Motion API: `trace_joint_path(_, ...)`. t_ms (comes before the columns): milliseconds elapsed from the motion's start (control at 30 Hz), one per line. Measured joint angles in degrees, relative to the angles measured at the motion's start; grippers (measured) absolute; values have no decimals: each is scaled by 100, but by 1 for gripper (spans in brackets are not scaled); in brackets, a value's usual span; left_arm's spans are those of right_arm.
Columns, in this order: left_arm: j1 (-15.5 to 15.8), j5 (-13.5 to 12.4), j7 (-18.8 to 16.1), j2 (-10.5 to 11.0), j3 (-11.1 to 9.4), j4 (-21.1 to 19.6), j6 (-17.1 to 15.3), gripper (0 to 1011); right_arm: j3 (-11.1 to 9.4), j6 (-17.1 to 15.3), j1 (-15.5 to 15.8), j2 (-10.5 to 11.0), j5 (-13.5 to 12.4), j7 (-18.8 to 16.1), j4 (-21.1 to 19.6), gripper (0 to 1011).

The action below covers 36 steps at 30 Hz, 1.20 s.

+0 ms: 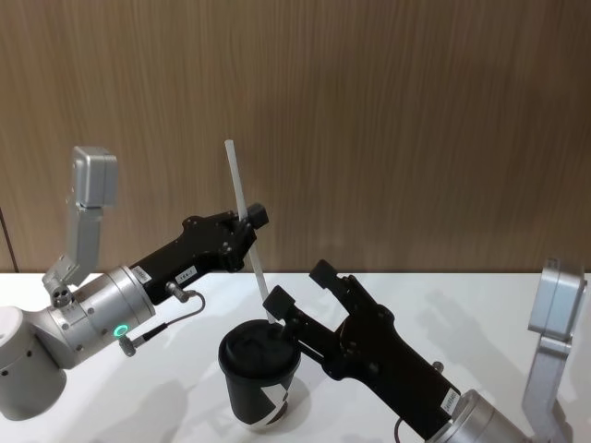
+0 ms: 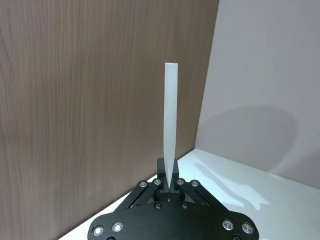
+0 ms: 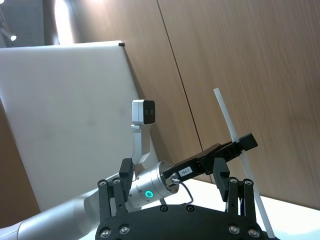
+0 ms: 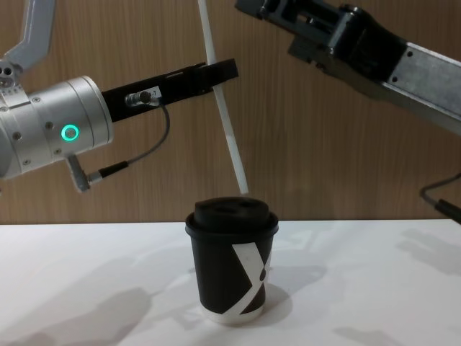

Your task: Pick up the straw with one hand, pass it to the other hand, and insert it into the cup.

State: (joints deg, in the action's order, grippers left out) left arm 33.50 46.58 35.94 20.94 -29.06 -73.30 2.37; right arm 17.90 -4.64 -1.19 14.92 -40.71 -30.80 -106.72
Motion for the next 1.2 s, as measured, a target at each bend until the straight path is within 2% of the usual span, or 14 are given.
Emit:
trace_joint_path(533,-1,94,175,-100,77,160,-72,4,0,0,0,0,0,0,0,1001)
trace_joint_path(1200,38,58,242,-169,99,281,-112,4,0,0,0,0,0,0,0,1001)
